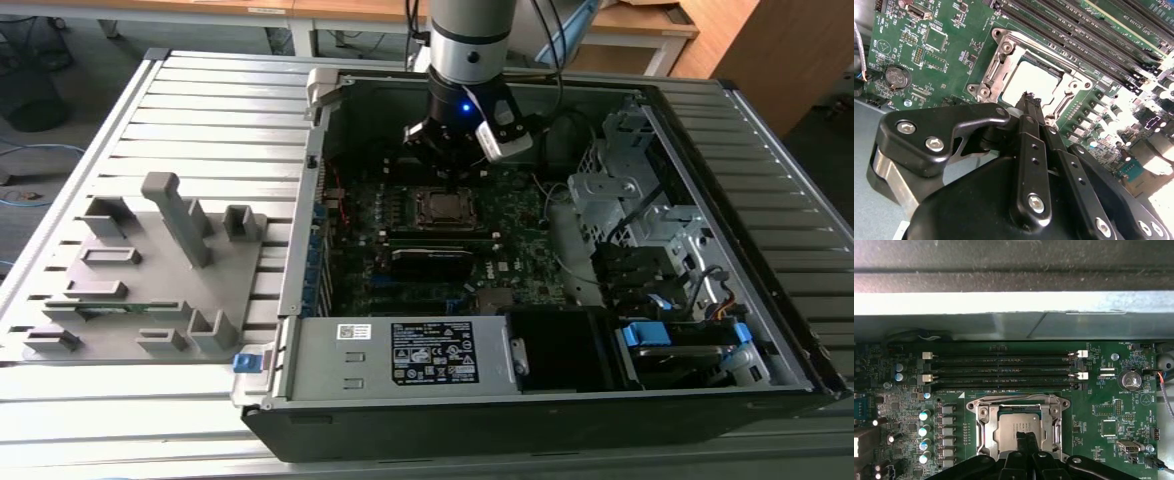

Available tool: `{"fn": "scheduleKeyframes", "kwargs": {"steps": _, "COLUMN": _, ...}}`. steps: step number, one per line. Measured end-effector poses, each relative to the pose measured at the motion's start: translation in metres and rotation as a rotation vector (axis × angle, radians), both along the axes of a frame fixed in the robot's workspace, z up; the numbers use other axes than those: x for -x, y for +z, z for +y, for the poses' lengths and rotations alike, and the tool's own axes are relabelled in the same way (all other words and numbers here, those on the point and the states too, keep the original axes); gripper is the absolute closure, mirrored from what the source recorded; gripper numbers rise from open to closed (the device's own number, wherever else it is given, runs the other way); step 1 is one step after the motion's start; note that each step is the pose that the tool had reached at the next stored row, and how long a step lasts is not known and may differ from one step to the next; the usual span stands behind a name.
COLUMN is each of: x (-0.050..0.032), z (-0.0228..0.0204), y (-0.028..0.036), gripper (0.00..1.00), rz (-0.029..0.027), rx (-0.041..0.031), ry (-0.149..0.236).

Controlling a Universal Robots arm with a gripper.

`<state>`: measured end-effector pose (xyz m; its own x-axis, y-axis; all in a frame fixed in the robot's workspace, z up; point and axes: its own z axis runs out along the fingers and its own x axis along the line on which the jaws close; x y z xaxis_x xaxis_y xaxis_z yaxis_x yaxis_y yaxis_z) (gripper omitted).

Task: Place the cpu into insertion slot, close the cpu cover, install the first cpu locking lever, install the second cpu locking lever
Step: 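Install the second cpu locking lever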

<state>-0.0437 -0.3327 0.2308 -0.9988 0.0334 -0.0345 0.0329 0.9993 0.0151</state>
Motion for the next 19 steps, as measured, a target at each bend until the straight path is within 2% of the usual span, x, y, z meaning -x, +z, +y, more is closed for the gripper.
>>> {"fn": "scheduleKeyframes", "kwargs": {"steps": 19, "x": 0.0, "z": 0.0, "y": 0.0039, "gripper": 0.89, "rz": 0.0, "rx": -0.0001, "ry": 0.0}}
